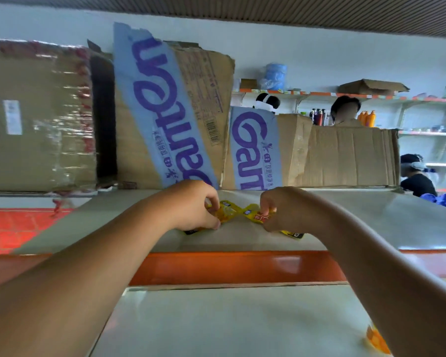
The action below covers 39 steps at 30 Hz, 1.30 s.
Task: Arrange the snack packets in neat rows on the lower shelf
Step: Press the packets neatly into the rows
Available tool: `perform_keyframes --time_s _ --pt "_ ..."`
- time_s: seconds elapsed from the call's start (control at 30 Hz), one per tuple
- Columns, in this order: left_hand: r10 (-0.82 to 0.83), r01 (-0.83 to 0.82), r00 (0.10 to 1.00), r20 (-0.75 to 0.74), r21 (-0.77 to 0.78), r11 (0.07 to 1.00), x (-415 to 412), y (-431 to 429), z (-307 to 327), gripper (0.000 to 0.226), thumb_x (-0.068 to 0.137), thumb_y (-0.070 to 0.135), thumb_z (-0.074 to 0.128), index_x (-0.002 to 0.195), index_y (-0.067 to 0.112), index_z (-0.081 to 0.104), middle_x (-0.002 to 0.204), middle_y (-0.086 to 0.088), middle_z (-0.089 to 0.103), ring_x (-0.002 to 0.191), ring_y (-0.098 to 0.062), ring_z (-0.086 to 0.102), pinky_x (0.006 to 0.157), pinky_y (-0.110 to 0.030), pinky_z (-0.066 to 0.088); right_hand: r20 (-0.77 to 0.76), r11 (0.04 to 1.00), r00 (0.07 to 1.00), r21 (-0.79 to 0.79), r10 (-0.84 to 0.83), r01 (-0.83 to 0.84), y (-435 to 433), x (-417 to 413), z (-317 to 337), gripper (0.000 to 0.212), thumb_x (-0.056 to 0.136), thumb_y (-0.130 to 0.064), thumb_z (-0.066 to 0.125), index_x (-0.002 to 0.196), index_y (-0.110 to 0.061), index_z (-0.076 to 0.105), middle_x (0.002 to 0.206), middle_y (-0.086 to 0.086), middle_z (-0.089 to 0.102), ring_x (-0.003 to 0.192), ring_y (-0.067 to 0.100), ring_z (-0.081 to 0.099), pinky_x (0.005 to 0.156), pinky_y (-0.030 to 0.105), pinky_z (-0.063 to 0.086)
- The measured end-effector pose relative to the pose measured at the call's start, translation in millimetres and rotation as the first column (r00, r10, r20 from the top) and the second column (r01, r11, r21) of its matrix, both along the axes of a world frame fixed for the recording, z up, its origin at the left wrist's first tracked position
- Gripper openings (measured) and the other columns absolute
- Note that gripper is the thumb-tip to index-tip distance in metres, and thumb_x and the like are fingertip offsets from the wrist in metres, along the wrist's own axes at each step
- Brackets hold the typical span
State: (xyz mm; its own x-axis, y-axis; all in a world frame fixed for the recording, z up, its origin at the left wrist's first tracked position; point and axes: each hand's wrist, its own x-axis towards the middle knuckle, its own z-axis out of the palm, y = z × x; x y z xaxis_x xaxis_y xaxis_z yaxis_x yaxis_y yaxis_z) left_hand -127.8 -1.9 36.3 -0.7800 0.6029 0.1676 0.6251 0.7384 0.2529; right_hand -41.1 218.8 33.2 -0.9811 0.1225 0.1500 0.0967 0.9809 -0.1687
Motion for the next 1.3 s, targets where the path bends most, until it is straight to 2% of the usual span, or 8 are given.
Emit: perform_keyframes --time_s 0.13,0.27,0.57,0.7,0.77,1.03,1.17,1.3 --pt "0.123 -0.086 0.976 -0.179 0.201 0.976 -9.5 -95.0 -8.5 0.033 0.072 0.047 0.085 0.1 0.037 0.072 0.082 0.016 0.063 0.083 -0.01 0.062 0.067 -0.023 0.044 -0.094 0.993 0.995 -0.11 0.019 -0.03 -85.4 -12.3 -6.8 0.028 0.074 -0.033 0.076 0.1 -0.03 0.067 0.095 -0.004 0.062 0.077 0.016 0.061 0.062 0.032 0.054" --pt "0.253 -0.142 0.939 -0.234 0.405 0.903 -14.3 -199.4 -15.1 0.035 0.068 0.048 0.085 0.098 0.038 0.069 0.087 0.011 0.069 0.085 -0.015 0.066 0.071 -0.03 0.051 -0.112 0.985 0.99 -0.138 0.088 -0.103 -177.2 -28.5 -10.8 0.024 0.077 -0.032 0.074 0.098 -0.029 0.065 0.098 -0.005 0.063 0.083 0.014 0.059 0.076 0.033 0.053" --pt "0.456 -0.309 0.86 -0.228 0.479 0.822 7.0 -408.6 -44.8 0.028 0.072 0.038 0.085 0.096 0.031 0.072 0.085 0.01 0.07 0.083 -0.017 0.067 0.069 -0.031 0.049 -0.193 0.931 0.944 -0.2 0.268 -0.306 -368.3 -81.6 -18.5 0.022 0.069 -0.022 0.08 0.084 -0.02 0.065 0.09 0.002 0.068 0.085 0.022 0.063 0.079 0.038 0.054" --pt "0.527 -0.374 0.818 -0.23 0.482 0.792 19.4 -477.0 -64.2 0.032 0.072 0.038 0.087 0.1 0.029 0.074 0.093 0.01 0.068 0.092 -0.019 0.068 0.074 -0.032 0.049 -0.186 0.896 0.91 -0.188 0.37 -0.403 -438.9 -94.3 -19.4 0.024 0.069 -0.022 0.081 0.088 -0.019 0.067 0.084 -0.001 0.066 0.077 0.023 0.066 0.066 0.034 0.052" --pt "0.544 -0.394 0.809 -0.222 0.481 0.783 23.2 -500.6 -74.4 0.037 0.074 0.037 0.088 0.106 0.028 0.074 0.1 0.006 0.069 0.093 -0.019 0.067 0.074 -0.029 0.047 -0.172 0.882 0.898 -0.185 0.406 -0.434 -468.5 -98.8 -21.3 0.023 0.073 -0.023 0.08 0.091 -0.019 0.066 0.085 -0.003 0.065 0.071 0.019 0.063 0.058 0.028 0.046" --pt "0.577 -0.422 0.787 -0.219 0.491 0.762 16.7 -547.2 -112.3 0.045 0.08 0.033 0.086 0.119 0.02 0.07 0.112 -0.003 0.069 0.092 -0.022 0.067 0.076 -0.028 0.052 -0.225 0.806 0.871 -0.333 0.436 -0.489 -545.1 -124.8 -60.9 0.021 0.076 -0.024 0.077 0.093 -0.022 0.064 0.078 -0.003 0.065 0.056 0.016 0.06 0.056 0.028 0.048" --pt "0.612 -0.452 0.76 -0.216 0.501 0.738 -2.7 -555.5 -126.6 0.049 0.081 0.034 0.085 0.125 0.019 0.068 0.11 0.0 0.065 0.09 -0.016 0.061 0.069 -0.005 0.037 -0.28 0.774 0.86 -0.38 0.426 -0.507 -559.2 -146.8 -88.4 0.022 0.077 -0.026 0.077 0.092 -0.023 0.062 0.078 -0.012 0.059 0.061 0.012 0.058 0.05 0.023 0.036" --pt "0.631 -0.47 0.75 -0.2 0.51 0.72 -33.4 -560.7 -133.0 0.053 0.081 0.034 0.085 0.128 0.022 0.066 0.115 -0.002 0.064 0.095 -0.015 0.058 0.069 -0.002 0.033 -0.304 0.74 0.859 -0.438 0.413 -0.511 -566.9 -176.1 -107.2 0.022 0.078 -0.026 0.076 0.091 -0.021 0.06 0.081 -0.008 0.059 0.064 0.009 0.053 0.053 0.027 0.035"
